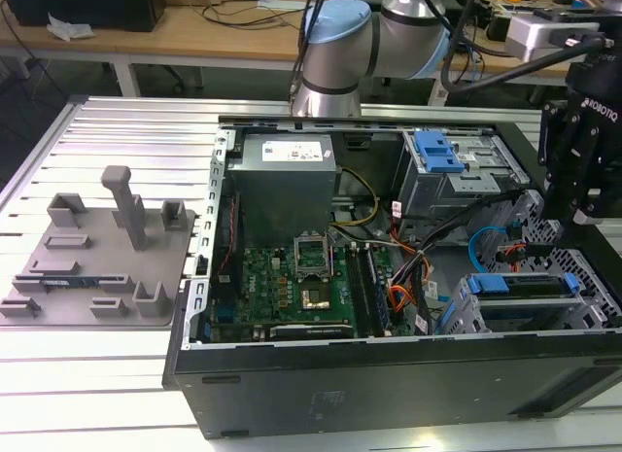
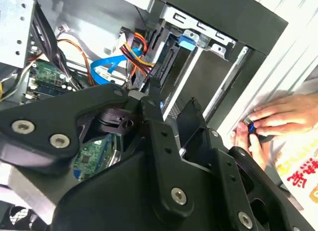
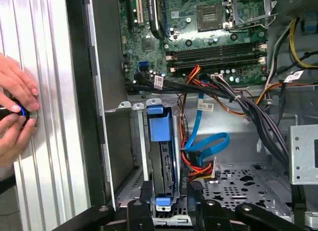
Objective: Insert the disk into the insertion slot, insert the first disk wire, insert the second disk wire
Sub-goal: 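Insert the first disk wire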
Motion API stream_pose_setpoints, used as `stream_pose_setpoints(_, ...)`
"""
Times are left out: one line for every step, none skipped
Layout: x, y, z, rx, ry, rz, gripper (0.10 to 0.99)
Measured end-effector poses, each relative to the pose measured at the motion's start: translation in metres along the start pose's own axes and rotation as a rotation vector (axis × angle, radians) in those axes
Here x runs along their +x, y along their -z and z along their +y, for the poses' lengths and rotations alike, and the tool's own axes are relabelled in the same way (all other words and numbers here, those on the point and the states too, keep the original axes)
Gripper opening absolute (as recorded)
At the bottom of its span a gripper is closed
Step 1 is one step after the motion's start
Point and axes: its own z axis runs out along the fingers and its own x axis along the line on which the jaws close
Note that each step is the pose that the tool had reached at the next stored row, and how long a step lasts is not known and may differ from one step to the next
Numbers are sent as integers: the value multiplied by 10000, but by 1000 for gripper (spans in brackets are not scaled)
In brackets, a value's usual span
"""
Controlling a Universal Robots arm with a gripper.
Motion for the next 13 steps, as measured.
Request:
stream_pose_setpoints(-2,-2,2,53,-33,14,412)
stream_pose_setpoints(-4,-5,2,102,-80,19,412)
stream_pose_setpoints(-6,-9,2,161,-164,24,412)
stream_pose_setpoints(-8,-14,2,180,-220,29,412)
stream_pose_setpoints(-11,-25,4,180,-302,37,412)
stream_pose_setpoints(-13,-38,7,169,-373,42,412)
stream_pose_setpoints(-15,-49,10,155,-441,50,412)
stream_pose_setpoints(-18,-61,12,141,-510,57,412)
stream_pose_setpoints(-21,-70,14,136,-544,75,412)
stream_pose_setpoints(-31,-85,15,137,-558,113,412)
stream_pose_setpoints(-43,-95,17,140,-556,141,412)
stream_pose_setpoints(-79,-112,20,144,-553,184,412)
stream_pose_setpoints(-109,-123,23,147,-551,209,412)
